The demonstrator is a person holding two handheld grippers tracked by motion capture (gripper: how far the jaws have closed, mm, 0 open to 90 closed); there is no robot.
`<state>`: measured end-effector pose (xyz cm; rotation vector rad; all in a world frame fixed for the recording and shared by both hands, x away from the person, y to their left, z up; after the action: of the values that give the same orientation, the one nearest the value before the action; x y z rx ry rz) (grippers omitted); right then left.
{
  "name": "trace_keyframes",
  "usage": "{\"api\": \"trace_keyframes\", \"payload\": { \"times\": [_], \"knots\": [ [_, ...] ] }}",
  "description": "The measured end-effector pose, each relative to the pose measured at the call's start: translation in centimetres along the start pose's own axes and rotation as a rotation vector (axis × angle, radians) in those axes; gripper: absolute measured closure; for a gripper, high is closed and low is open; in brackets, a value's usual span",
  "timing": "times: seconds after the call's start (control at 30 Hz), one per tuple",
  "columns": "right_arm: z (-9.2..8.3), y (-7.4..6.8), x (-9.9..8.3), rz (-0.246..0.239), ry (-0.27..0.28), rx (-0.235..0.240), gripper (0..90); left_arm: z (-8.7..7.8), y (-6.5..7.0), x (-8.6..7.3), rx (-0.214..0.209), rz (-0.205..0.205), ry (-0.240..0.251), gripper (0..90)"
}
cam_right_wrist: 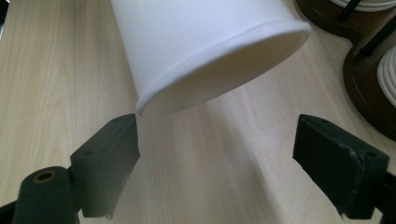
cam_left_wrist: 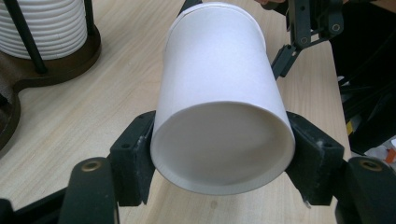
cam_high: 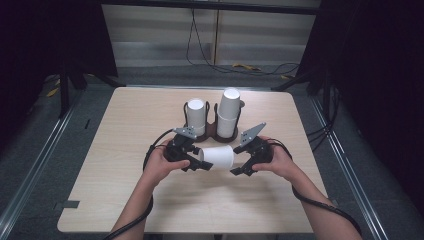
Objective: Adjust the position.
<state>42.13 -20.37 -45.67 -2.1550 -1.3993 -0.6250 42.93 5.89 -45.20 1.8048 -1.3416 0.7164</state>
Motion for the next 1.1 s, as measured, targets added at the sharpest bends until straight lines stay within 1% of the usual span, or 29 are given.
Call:
{"api": "trace_keyframes", "payload": {
  "times": [0.03,0.07,0.17,0.27,0.43,0.53,0.57,0.63,0.73,0.77,0.83,0.9,1.03,1.1],
  "knots": [
    [0.0,0.0,0.0,0.000,0.002,0.003,13.7,-0.1,0.0,0.1,0.001,0.001,0.006,33.1],
    [0.1,0.0,0.0,-0.005,0.005,0.005,13.7,-0.1,0.0,0.2,0.000,0.002,0.002,33.2],
    [0.2,-0.1,0.1,-0.004,0.006,0.007,13.7,-0.2,0.0,0.5,-0.013,0.000,0.019,33.2],
    [0.3,-0.3,0.3,-0.010,0.016,0.005,13.8,-0.1,0.1,0.6,-0.016,0.001,0.015,33.2],
    [0.2,-0.2,0.4,-0.006,0.050,0.012,13.7,0.2,0.1,0.8,-0.031,-0.002,0.021,33.2],
    [0.0,-0.2,0.4,-0.007,0.065,0.007,13.7,0.3,0.1,0.8,-0.037,-0.001,0.019,33.1],
    [0.0,-0.2,0.4,-0.003,0.068,0.015,13.7,0.4,0.1,0.8,-0.039,-0.007,0.020,33.1],
    [0.1,-0.2,0.4,-0.007,0.066,0.011,13.7,0.5,0.0,0.8,-0.039,-0.009,0.016,33.1],
    [0.0,-0.1,0.3,-0.006,0.066,0.012,13.8,0.7,-0.1,0.9,-0.047,-0.013,0.021,33.1],
    [-0.1,-0.1,0.3,-0.007,0.064,0.011,13.8,0.8,0.0,0.9,-0.048,-0.020,0.026,33.1],
    [-0.1,-0.1,0.3,-0.007,0.067,0.015,13.8,0.8,-0.1,0.9,-0.049,-0.009,0.014,33.1],
    [-0.1,-0.1,0.2,-0.006,0.067,0.016,13.9,0.9,-0.1,1.0,-0.052,-0.013,0.018,33.1],
    [0.0,-0.1,0.2,-0.005,0.069,0.021,14.0,0.9,-0.1,1.0,-0.050,-0.019,0.010,33.1],
    [0.0,-0.1,0.2,-0.007,0.069,0.022,14.1,0.9,-0.1,1.0,-0.048,-0.014,0.005,33.1]
  ]
}}
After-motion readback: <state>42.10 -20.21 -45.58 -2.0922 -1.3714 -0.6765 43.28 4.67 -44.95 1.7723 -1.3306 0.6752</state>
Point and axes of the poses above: each handheld gripper's, and its own axes: z roughly forward along the jaws, x roughly out of its top, y roughly to its right, the point moved 1 cm from there along z, roughly forward along the jaws, and after that the axes turned 6 degrees about z, right-handed, at the moved point
